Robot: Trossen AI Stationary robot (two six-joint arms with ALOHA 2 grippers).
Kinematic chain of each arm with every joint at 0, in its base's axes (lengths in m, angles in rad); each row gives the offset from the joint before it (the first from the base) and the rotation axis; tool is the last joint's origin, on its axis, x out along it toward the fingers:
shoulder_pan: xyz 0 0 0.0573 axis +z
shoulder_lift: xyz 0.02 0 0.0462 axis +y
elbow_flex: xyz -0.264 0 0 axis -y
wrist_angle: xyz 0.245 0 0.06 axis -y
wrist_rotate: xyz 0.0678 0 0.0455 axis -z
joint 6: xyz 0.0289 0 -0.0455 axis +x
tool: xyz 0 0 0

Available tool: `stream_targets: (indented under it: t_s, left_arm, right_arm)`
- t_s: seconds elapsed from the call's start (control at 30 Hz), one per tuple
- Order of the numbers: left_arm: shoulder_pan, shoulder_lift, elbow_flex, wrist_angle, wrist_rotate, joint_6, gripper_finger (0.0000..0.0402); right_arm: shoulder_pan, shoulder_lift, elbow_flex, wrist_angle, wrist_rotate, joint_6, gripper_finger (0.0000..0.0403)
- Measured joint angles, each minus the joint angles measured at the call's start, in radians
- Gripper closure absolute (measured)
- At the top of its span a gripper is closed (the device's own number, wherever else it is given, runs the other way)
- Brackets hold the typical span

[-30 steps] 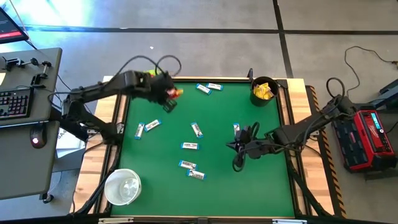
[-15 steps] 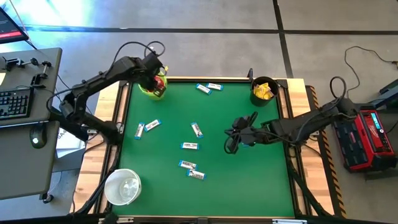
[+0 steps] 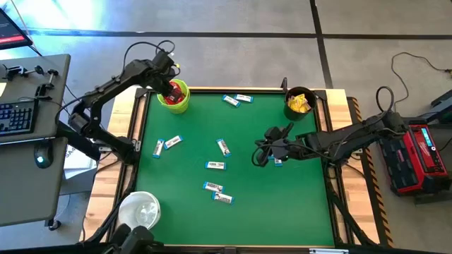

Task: Sort candy by brand, put in halloween buckets
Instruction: Put the red candy into the green bucket, then put the white chocolate into the white bucket

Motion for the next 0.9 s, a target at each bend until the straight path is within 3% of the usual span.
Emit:
stream_targets:
  t_s: [0.33, 0.6, 0.77, 0.9]
  left_arm:
    - [0.018, 0.064, 0.0, 0.013, 0.033, 0.105, 0.0296]
    - [0.018, -0.022, 0.0, 0.016, 0.038, 0.086, 0.0236]
    - [0.017, -0.079, 0.0, 0.06, 0.192, 0.087, 0.0236]
    - [0.016, -0.078, 0.0, 0.069, 0.214, 0.105, 0.0255]
  right_arm:
    - [-0.029, 0.0, 0.0, 0.0, 0.006, 0.076, 0.0403]
    - [-0.037, 0.0, 0.0, 0.0, 0.029, 0.124, 0.0403]
    - [-0.037, 0.0, 0.0, 0.0, 0.073, 0.168, 0.0403]
    - [-0.048, 0.0, 0.0, -0.001, 0.055, 0.183, 0.0403]
